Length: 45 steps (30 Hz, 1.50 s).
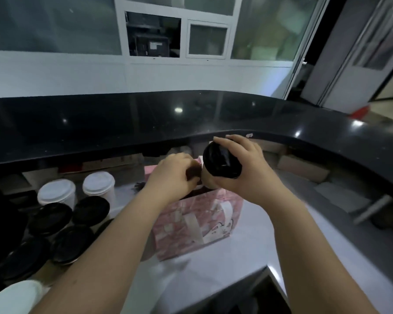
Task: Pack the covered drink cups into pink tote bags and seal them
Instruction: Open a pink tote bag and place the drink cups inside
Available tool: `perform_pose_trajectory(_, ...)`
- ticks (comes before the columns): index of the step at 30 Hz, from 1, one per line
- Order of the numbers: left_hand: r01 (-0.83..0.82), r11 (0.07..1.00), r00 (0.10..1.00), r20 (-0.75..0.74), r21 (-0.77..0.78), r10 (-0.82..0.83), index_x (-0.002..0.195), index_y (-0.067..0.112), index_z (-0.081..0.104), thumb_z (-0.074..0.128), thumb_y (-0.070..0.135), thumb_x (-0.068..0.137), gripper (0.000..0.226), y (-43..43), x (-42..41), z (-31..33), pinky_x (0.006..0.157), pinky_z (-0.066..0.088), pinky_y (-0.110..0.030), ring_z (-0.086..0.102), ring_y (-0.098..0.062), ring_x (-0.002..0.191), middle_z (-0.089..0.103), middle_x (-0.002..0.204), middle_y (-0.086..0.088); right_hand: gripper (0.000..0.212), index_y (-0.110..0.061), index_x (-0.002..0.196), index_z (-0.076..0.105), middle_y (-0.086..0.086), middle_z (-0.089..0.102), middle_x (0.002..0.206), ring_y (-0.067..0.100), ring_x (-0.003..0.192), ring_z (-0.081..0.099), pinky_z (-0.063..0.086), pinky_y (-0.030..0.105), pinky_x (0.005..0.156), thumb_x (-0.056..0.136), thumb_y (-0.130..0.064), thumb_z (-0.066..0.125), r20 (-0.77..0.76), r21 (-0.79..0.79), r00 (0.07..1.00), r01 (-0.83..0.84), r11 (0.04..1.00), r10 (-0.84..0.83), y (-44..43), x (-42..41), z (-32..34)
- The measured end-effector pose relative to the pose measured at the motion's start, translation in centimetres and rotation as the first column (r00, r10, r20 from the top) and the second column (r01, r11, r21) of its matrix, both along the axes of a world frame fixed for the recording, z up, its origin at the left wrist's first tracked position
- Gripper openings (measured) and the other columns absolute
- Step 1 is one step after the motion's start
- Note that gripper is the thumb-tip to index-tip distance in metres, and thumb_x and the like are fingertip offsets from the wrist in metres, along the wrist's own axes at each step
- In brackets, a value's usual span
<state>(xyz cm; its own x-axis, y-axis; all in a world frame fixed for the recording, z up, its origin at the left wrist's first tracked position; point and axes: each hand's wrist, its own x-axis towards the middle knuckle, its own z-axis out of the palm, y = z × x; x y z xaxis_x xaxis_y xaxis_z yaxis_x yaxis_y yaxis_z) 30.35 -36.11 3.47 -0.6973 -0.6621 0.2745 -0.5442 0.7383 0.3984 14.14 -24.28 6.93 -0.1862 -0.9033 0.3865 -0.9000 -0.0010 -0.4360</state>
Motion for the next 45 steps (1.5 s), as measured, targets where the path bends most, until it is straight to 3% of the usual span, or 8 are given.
perform_pose_trajectory(4,0.006,1.000,0.990,0.141,0.019,-0.008,0.112,0.033,0.064,0.069,0.064,0.073,0.050,-0.6,-2.1,-0.6,0.086,0.053,-0.042,0.056,-0.021,0.103,0.060,0.110,0.004,0.081,-0.039,0.141,0.040,-0.009,0.037,0.142,0.017,0.129,0.027,0.028,0.029,0.101,0.071,-0.042,0.080,0.110,0.038,0.992,0.059,0.998,-0.063,-1.1,-1.2,-1.9)
perform_pose_trajectory(10,0.073,0.996,0.957,0.285,-0.046,-0.057,0.149,0.025,0.036,0.065,0.069,0.072,0.094,-1.5,-2.1,-2.0,0.115,0.026,-0.042,0.029,-0.023,0.142,0.034,0.156,0.002,0.080,-0.040,0.140,0.037,-0.009,0.036,0.141,0.019,0.128,0.025,0.030,0.030,0.097,0.072,-0.039,0.079,0.054,0.070,0.981,0.182,0.981,-0.186,-0.6,-3.5,-2.6)
perform_pose_trajectory(15,0.105,0.994,0.930,0.358,-0.029,-0.088,0.156,0.024,0.014,0.054,0.081,0.067,0.113,-1.5,-2.1,-3.0,0.120,0.004,-0.045,0.008,-0.026,0.150,0.012,0.164,-0.004,0.081,-0.035,0.141,0.036,-0.004,0.036,0.143,0.023,0.128,0.026,0.036,0.040,0.103,0.073,-0.037,0.080,-0.099,0.096,0.977,0.197,0.976,-0.188,-1.0,-2.9,-2.1)
perform_pose_trajectory(21,0.121,0.990,0.846,0.514,0.069,-0.139,0.154,0.025,-0.014,0.045,0.088,0.059,0.128,-1.8,-1.6,-3.7,0.117,-0.011,-0.059,-0.024,-0.029,0.147,-0.017,0.163,-0.011,0.081,-0.032,0.140,0.041,0.002,0.043,0.139,0.028,0.129,0.031,0.025,0.043,0.108,0.069,-0.039,0.078,-0.371,0.190,0.928,0.120,0.974,-0.042,-2.6,-0.8,-2.5)
perform_pose_trajectory(25,0.100,0.991,0.837,0.533,0.084,-0.129,0.154,0.019,-0.015,0.037,0.094,0.048,0.140,-1.8,-0.6,-4.0,0.116,-0.016,-0.056,-0.029,-0.027,0.145,-0.023,0.161,-0.008,0.077,-0.027,0.139,0.044,0.005,0.044,0.139,0.030,0.126,0.033,0.034,0.043,0.103,0.071,-0.033,0.079,-0.388,0.233,0.921,0.137,0.963,-0.037,-2.1,-1.0,-3.4)
perform_pose_trajectory(33,0.142,0.988,0.839,0.523,0.054,-0.150,0.153,0.015,-0.017,0.026,0.103,0.035,0.153,-0.7,0.3,-4.5,0.116,-0.013,-0.060,-0.033,-0.028,0.143,-0.025,0.160,-0.013,0.079,-0.031,0.140,0.042,0.004,0.047,0.135,0.029,0.125,0.033,0.028,0.041,0.105,0.071,-0.041,0.078,-0.587,0.309,0.809,0.178,0.934,0.040,-2.6,0.0,-4.3)
perform_pose_trajectory(39,0.154,0.988,0.843,0.519,0.019,-0.142,0.153,0.014,-0.017,0.025,0.103,0.034,0.155,0.1,0.6,-5.6,0.115,-0.013,-0.061,-0.031,-0.028,0.144,-0.023,0.160,-0.014,0.088,-0.030,0.143,0.034,0.004,0.046,0.135,0.027,0.120,0.039,0.036,0.037,0.101,0.069,-0.040,0.081,-0.557,0.468,0.822,0.195,0.862,0.116,-2.0,0.8,-6.4)
perform_pose_trajectory(45,0.138,0.990,0.866,0.483,0.023,-0.132,0.152,0.015,-0.020,0.024,0.104,0.037,0.152,0.7,0.7,-5.8,0.116,-0.015,-0.059,-0.033,-0.026,0.143,-0.026,0.160,-0.012,0.091,-0.025,0.146,0.025,0.009,0.044,0.134,0.031,0.119,0.042,0.039,0.039,0.099,0.073,-0.034,0.079,-0.511,0.490,0.859,0.266,0.830,0.026,-2.7,0.4,-7.9)
